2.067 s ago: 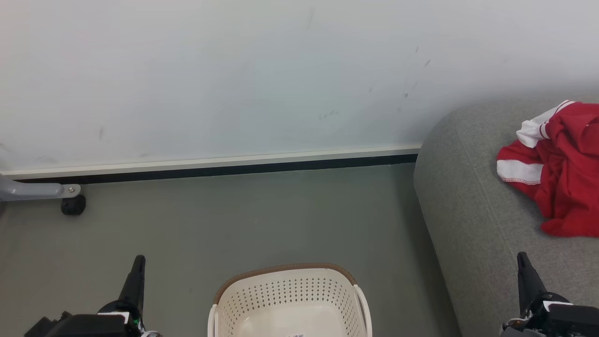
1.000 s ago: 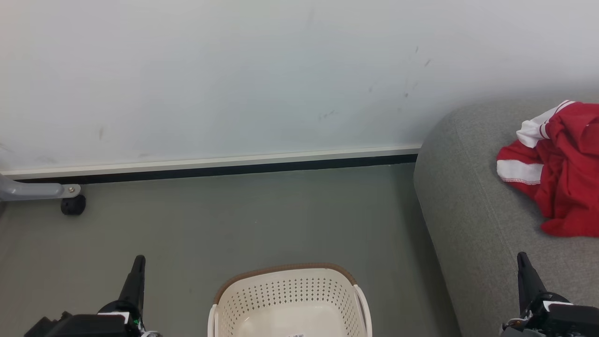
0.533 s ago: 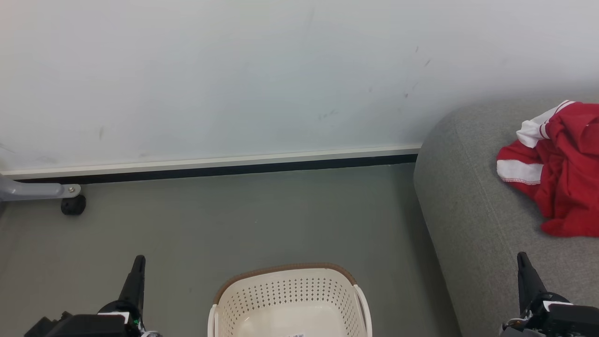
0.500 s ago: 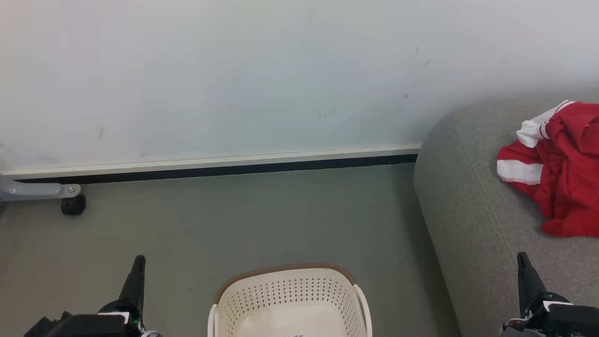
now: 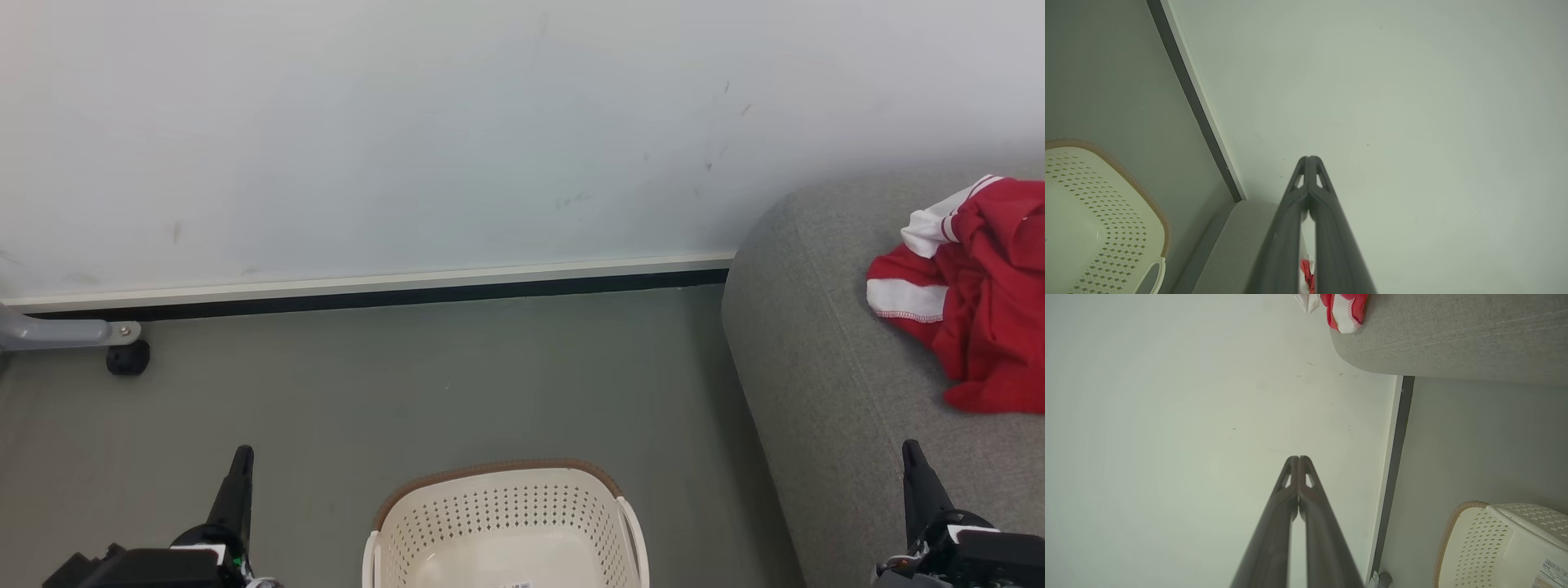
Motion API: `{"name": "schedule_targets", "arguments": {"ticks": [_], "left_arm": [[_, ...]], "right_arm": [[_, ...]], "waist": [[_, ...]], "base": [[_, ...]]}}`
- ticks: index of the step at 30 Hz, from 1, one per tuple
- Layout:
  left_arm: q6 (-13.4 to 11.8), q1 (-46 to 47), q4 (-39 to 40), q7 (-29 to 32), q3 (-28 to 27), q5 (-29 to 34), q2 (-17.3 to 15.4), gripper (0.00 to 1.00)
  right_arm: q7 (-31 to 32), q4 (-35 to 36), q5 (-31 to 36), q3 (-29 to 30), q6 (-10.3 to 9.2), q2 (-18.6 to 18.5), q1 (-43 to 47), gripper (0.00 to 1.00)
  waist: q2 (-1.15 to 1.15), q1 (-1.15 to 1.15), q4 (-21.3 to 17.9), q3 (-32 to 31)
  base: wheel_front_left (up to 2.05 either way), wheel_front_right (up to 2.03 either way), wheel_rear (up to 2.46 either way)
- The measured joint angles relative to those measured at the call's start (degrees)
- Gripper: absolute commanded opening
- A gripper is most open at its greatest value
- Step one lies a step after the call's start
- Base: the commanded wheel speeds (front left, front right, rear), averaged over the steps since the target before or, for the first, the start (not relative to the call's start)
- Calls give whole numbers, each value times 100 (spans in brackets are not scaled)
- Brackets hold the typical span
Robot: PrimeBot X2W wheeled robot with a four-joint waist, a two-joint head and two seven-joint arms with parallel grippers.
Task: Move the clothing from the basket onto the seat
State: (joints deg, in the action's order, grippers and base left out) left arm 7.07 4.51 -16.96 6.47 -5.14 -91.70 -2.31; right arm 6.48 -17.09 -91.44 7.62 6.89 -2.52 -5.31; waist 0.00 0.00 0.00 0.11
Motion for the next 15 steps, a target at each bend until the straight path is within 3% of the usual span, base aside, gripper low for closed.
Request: {"name": "schedule_targets", "arguments": {"ticks": [15], "left_arm": [[0, 0, 1, 0, 0, 0, 0, 0]], "right_arm": [[0, 0, 0, 0, 0, 0, 0, 0]], "waist": [[0, 0, 0, 0]], "base": [[0, 0, 0]]}}
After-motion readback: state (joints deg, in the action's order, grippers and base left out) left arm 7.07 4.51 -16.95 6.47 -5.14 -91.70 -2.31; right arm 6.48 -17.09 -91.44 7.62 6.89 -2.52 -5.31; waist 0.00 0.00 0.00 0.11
